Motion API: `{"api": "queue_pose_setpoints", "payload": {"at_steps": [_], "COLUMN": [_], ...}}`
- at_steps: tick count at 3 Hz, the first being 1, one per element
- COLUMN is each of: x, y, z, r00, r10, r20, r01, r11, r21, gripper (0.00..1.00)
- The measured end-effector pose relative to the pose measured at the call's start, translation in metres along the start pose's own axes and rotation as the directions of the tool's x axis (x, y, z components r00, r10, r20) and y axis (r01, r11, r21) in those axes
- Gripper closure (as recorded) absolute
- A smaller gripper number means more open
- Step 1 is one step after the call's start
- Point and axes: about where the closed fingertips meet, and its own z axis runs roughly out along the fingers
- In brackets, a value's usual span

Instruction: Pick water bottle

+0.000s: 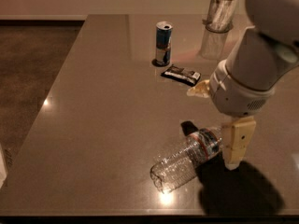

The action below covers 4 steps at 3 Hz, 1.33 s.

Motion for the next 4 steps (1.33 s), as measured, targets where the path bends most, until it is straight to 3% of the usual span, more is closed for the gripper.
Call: {"api": "queue_pose_setpoints", "payload": {"at_steps": [1, 2, 3, 4], "x": [0.002, 0.003, 0.006, 0.007], "y": [0.009, 0.014, 0.014, 0.009], "z": [0.017, 0.031, 0.037, 0.03], "r00": [0.999, 0.997, 0.996, 0.996], "r10": [-0.044, -0.071, -0.077, -0.068], "r20": [-0.025, -0.042, -0.054, -0.053], "r01": [0.044, 0.069, 0.073, 0.065], "r11": [0.9989, 0.9965, 0.9945, 0.9957], "r21": [-0.015, -0.047, -0.075, -0.066], "gripper": [0.0, 0.18, 0.49, 0.73]}}
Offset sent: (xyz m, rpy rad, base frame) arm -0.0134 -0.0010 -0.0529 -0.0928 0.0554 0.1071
